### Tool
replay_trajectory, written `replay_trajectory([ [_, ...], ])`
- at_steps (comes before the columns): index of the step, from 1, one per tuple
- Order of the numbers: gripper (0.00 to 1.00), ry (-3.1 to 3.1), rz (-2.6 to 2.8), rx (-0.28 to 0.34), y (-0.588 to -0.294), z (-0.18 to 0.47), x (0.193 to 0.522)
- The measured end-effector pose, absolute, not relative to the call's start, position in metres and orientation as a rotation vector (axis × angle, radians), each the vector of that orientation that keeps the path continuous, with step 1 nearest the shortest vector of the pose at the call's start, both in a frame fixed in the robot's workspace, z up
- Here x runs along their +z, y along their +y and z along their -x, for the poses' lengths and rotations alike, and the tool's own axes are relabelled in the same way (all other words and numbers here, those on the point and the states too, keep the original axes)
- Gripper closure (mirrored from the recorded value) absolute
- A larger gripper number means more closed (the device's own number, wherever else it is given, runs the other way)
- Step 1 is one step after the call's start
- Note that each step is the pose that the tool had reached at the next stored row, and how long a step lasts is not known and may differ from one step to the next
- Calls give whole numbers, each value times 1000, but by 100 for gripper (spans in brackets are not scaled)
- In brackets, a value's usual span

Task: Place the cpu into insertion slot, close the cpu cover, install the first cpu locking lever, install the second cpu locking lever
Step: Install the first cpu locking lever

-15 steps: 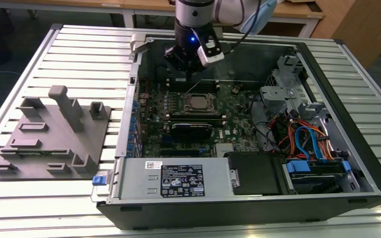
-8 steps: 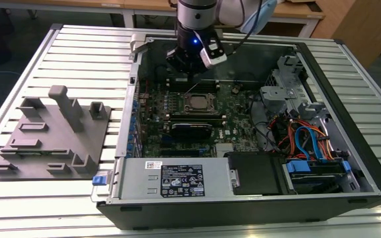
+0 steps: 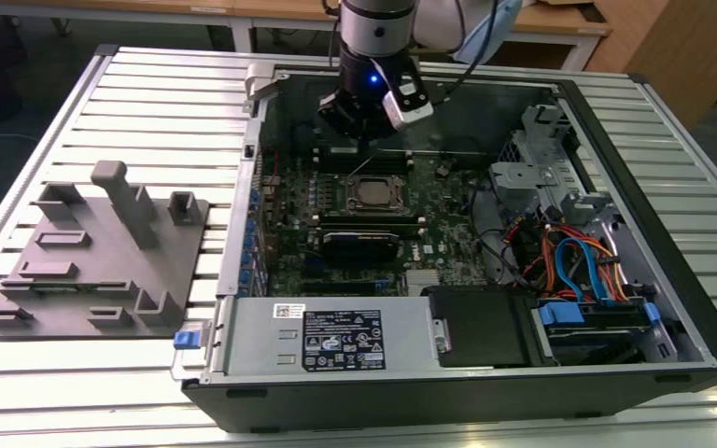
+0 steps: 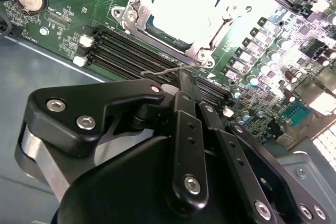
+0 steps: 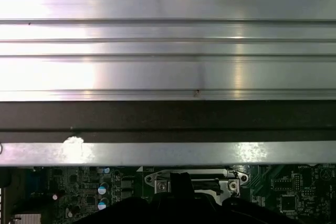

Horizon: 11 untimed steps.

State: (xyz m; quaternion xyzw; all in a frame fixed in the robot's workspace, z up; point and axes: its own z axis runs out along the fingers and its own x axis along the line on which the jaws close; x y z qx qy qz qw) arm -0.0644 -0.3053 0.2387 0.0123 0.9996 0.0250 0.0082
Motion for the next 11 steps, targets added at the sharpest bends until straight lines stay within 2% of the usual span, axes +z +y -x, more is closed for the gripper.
replay_trajectory([
  [11,90,3124,-38,78,-305,55,237],
])
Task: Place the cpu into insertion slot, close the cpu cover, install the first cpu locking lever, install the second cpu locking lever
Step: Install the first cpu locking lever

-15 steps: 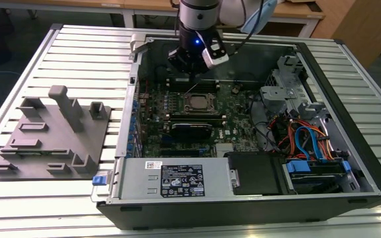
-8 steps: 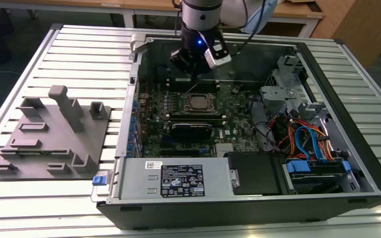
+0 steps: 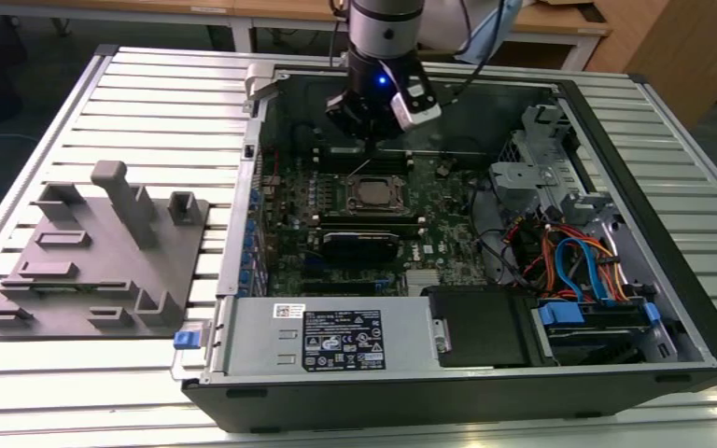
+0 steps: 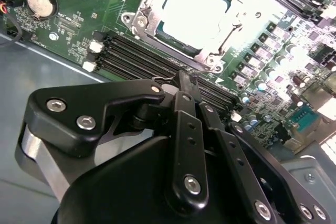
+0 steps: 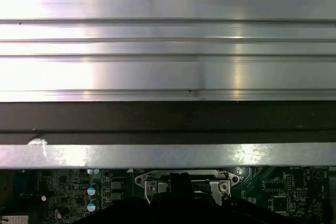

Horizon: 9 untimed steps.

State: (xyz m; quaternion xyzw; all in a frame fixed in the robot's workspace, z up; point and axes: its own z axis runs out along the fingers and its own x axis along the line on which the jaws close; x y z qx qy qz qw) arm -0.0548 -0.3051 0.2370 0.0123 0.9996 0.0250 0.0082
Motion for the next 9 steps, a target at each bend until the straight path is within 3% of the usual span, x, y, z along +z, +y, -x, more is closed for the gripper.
replay_trajectory([
  [9,90,3124,-38,78,-305,45,234],
])
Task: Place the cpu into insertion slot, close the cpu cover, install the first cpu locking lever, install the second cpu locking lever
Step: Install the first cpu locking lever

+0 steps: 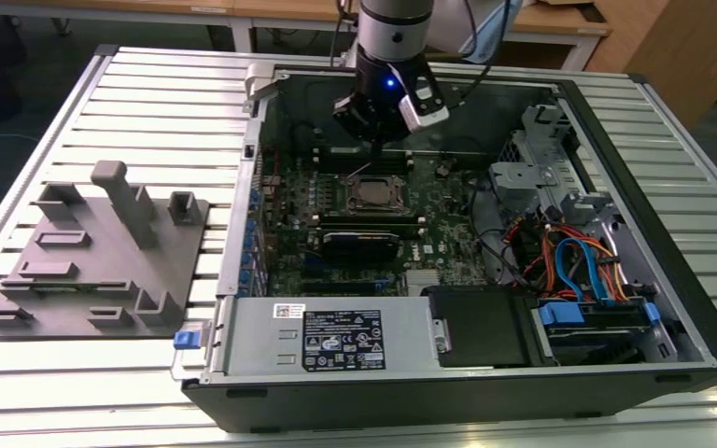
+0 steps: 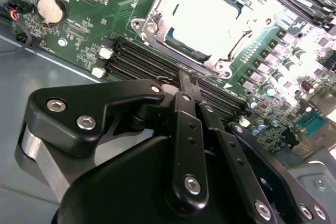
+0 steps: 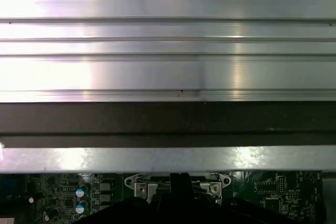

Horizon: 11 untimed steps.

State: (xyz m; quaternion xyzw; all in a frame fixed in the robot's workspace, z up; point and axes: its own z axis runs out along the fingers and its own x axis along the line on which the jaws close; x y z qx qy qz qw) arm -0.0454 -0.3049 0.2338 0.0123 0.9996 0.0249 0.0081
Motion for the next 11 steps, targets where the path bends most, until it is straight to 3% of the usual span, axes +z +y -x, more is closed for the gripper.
replay_trajectory([
  [11,90,3124,-38,78,-305,38,227],
])
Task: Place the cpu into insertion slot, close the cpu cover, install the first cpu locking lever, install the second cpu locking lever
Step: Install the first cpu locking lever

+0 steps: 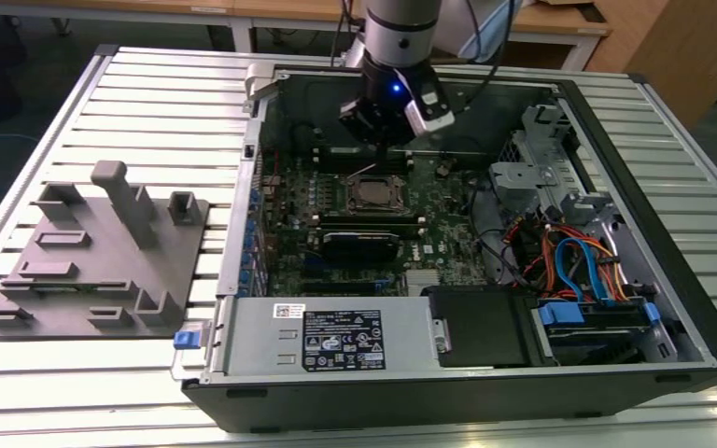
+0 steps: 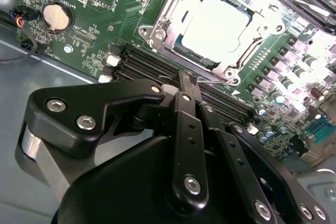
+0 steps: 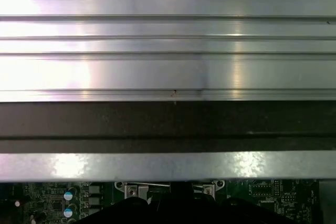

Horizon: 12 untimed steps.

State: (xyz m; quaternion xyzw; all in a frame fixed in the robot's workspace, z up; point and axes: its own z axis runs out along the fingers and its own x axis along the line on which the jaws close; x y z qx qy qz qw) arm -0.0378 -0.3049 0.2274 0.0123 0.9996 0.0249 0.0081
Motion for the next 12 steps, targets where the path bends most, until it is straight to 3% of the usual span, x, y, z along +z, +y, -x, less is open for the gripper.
replay_trajectory([
  [12,90,3124,-38,78,-305,37,221],
])
